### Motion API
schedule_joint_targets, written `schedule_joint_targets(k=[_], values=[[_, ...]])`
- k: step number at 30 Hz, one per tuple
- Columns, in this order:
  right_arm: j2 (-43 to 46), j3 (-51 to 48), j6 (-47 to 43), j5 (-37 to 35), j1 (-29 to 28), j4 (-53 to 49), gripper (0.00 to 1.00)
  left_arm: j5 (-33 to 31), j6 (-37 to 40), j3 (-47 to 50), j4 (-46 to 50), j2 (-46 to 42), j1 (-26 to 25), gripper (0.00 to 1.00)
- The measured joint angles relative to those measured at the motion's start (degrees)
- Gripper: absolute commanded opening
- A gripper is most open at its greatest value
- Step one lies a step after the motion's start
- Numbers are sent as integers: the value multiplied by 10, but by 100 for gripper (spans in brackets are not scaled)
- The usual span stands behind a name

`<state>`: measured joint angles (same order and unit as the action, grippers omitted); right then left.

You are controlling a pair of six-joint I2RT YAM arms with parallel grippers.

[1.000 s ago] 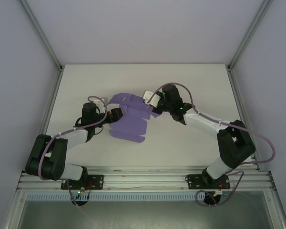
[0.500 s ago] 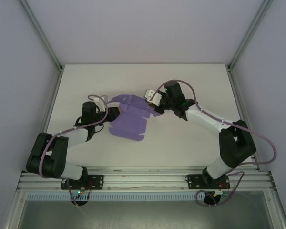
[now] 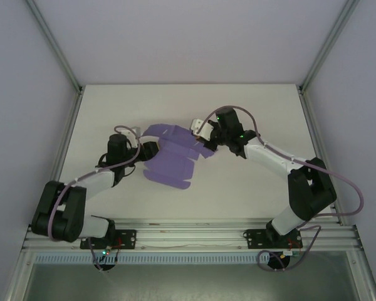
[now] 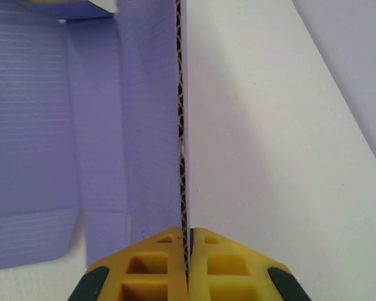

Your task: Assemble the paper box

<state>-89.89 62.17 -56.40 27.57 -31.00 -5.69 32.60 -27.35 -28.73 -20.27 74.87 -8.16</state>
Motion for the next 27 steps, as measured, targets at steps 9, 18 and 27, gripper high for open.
schedule_joint_targets(k=[9, 18, 27], values=[[0, -1, -100, -136, -31, 14, 0, -169, -13, -80, 239, -151, 2, 100], [-6, -12, -178, -234, -79, 85, 0, -209, -23, -179, 302, -19, 30, 97], [-46, -12, -188, -274, -80, 105, 0, -65, 17, -142, 207, 45, 19, 73]])
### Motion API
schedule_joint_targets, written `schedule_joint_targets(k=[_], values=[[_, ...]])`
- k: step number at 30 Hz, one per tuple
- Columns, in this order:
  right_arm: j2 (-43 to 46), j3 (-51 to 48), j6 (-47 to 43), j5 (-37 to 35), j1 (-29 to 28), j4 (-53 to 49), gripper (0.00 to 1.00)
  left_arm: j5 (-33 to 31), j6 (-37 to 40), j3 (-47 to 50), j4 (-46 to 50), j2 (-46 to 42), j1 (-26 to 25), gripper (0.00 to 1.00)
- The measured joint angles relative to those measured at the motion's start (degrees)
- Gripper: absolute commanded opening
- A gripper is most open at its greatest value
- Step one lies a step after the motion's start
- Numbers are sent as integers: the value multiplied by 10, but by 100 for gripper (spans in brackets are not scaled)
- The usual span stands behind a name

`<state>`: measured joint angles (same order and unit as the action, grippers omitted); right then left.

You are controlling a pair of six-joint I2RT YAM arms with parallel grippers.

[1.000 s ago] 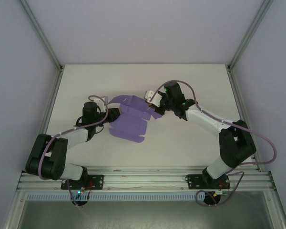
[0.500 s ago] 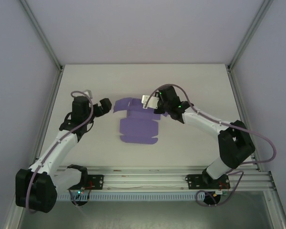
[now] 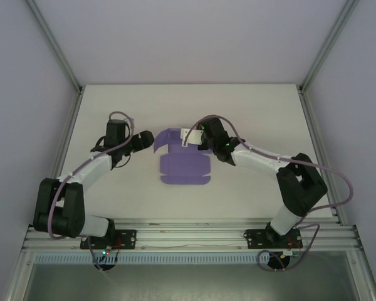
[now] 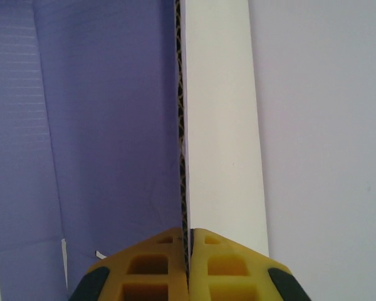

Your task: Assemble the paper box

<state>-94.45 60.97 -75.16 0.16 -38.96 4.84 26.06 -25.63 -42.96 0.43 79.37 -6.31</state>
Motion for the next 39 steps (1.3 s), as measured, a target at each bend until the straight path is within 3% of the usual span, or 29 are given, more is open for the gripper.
schedule_joint_targets(k=[6, 13, 26, 32, 39], values=[[-15, 0, -6, -17, -7, 4, 0, 25, 7, 37, -102, 37, -50, 67], [-23, -5, -23, -45, -18, 26, 0, 11, 18, 53, -198, 97, -94, 60], [-71, -98, -121, -140, -40, 231, 0, -47, 82, 140, -410, 158, -142, 59], [-90, -115, -160, -169, -45, 305, 0, -72, 106, 155, -445, 158, -170, 59], [-90, -115, -170, -181, -50, 317, 0, -72, 108, 157, -459, 150, -173, 64]])
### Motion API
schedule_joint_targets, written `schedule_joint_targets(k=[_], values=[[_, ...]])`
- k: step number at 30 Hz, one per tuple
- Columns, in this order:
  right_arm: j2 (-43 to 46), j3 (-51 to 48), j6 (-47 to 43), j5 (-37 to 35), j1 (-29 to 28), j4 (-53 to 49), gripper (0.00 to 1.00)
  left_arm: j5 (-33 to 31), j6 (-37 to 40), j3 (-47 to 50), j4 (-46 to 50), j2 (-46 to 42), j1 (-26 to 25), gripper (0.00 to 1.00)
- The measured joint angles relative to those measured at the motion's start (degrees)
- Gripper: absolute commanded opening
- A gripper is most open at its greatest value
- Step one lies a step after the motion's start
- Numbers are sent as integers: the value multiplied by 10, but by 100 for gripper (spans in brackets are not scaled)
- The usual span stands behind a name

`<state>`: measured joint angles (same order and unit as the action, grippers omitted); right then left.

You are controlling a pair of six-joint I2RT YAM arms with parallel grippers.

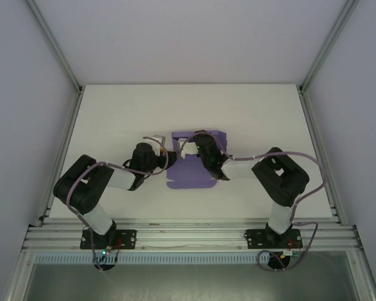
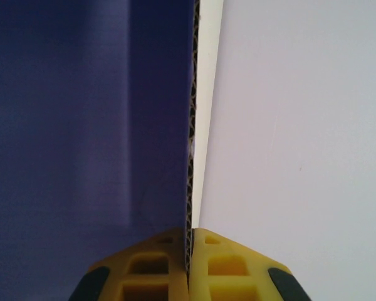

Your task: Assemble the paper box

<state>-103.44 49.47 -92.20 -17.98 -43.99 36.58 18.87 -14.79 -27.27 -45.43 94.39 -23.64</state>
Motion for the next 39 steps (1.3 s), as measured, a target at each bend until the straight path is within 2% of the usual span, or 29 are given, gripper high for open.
schedule_joint_targets(k=[6, 9, 13, 20, 23, 27, 39], values=[[21, -8, 19, 7, -3, -15, 0, -9, 10, -23, 11, -6, 0, 61], [48, -9, 39, 22, -3, -43, 0, -10, 14, -33, 10, 2, 0, 53], [80, -7, 67, 54, -3, -114, 0, -9, 20, -38, 9, 19, 0, 43], [83, 40, 103, 75, -2, -234, 0, -12, 37, -38, 5, 30, -7, 41], [70, 69, 115, 75, -2, -268, 0, -25, 48, -39, 1, 31, -9, 38], [53, 74, 109, 61, -2, -256, 0, -43, 57, -45, -1, 35, -14, 37], [12, 33, 32, 10, -2, -94, 0, -61, 57, -75, -20, 71, -14, 32]])
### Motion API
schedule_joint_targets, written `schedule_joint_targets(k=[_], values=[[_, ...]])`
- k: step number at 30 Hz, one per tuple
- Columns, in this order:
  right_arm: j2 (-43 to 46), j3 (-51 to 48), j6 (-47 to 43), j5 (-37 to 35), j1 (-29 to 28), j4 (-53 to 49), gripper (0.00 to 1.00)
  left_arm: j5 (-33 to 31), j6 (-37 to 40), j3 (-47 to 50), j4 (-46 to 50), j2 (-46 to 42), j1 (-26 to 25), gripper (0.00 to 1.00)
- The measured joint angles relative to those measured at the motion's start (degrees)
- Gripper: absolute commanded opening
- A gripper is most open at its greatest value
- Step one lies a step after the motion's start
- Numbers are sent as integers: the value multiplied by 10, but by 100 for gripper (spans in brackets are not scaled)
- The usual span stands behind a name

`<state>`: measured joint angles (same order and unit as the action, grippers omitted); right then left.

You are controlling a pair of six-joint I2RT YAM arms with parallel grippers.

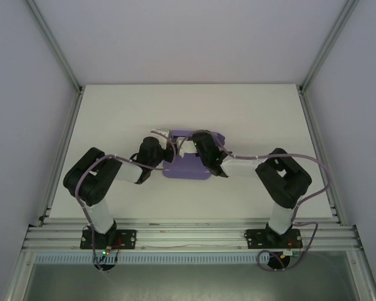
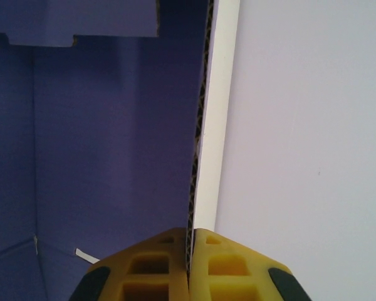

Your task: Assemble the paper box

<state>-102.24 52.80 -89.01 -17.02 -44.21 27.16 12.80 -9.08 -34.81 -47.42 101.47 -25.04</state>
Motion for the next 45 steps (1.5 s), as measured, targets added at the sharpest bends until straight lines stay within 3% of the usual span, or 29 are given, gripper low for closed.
schedule_joint_targets(k=[8, 12, 15, 19, 21, 22, 24, 31, 37, 41, 45], values=[[-30, -6, -29, -34, 0, 68, 0, -9, 0, -17, -22, 24, 0, 30], [-40, -5, -32, -46, 0, 84, 0, -14, 1, -26, -33, 36, -1, 23], [-40, -5, -30, -53, 0, 85, 1, -30, 7, -38, -20, 39, -5, 10], [-33, -5, -7, -48, -1, 61, 37, -70, 22, -43, -10, 39, -16, 1], [-24, -5, 18, -34, -5, 22, 49, -80, 24, -44, -10, 39, -21, 0], [-16, -5, 36, -26, -8, 0, 63, -83, 26, -43, -10, 39, -23, 0], [6, -5, 82, -9, -12, -40, 99, -84, 30, -44, -11, 39, -24, 0], [158, 13, 269, 112, 1, -205, 100, -66, 42, -19, -25, 16, -27, 0], [235, 47, 466, 243, 75, -263, 100, -43, 61, 8, -32, 6, -27, 0], [208, 88, 602, 333, 142, -303, 100, -16, 67, 9, -31, 6, -30, 0], [99, 225, 673, 418, 162, -396, 97, -7, 75, 9, -29, 6, -40, 0]])
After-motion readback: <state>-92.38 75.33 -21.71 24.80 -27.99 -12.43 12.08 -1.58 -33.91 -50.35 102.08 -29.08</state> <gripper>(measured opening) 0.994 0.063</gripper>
